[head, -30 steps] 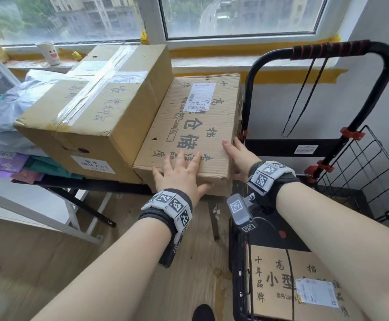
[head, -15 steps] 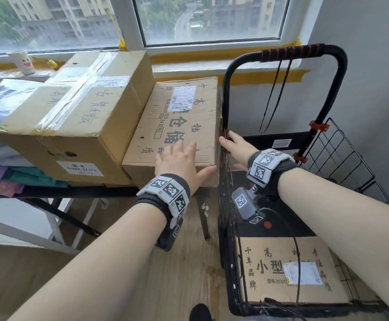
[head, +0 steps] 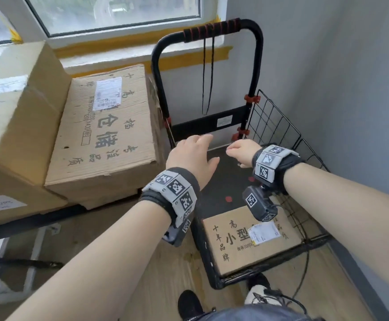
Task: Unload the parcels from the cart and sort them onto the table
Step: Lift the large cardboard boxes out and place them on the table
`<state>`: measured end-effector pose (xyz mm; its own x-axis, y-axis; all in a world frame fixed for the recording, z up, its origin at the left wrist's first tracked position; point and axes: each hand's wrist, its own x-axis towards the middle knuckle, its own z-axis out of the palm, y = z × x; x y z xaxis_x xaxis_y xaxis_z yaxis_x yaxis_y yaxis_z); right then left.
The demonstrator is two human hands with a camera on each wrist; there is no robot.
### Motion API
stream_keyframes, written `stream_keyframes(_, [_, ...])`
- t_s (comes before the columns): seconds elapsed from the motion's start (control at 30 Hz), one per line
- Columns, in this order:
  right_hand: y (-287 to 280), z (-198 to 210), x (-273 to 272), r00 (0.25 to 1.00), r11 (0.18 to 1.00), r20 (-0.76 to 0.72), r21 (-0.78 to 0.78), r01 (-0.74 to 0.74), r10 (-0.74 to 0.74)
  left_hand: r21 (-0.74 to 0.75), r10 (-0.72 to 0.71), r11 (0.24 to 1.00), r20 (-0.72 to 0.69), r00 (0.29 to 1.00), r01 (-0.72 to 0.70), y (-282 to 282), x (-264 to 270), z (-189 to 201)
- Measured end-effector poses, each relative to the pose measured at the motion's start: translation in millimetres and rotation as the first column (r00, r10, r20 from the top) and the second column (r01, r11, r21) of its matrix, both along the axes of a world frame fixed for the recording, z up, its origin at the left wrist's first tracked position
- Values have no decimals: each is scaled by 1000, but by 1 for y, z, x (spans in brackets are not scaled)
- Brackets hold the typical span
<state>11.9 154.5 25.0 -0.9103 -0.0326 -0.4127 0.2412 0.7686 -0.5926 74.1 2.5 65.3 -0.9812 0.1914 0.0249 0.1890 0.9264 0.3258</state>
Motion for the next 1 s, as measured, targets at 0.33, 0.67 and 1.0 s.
stream_keyframes(0.33, [147, -58, -15, 962, 981, 206, 112, 160, -181, -4, 83, 996, 454, 887, -92, 90, -53, -92])
stream_keyframes(0.67, [224, -172, -58, 875, 974, 462, 220, 45, -145, -140, 405, 874, 740, 537, -466, 129, -75, -221])
stream_keyframes(1.0, [227, -306, -66, 796, 961, 563, 267, 77, -220, -281, 504, 786, 807, 308, -550, 117, -63, -365])
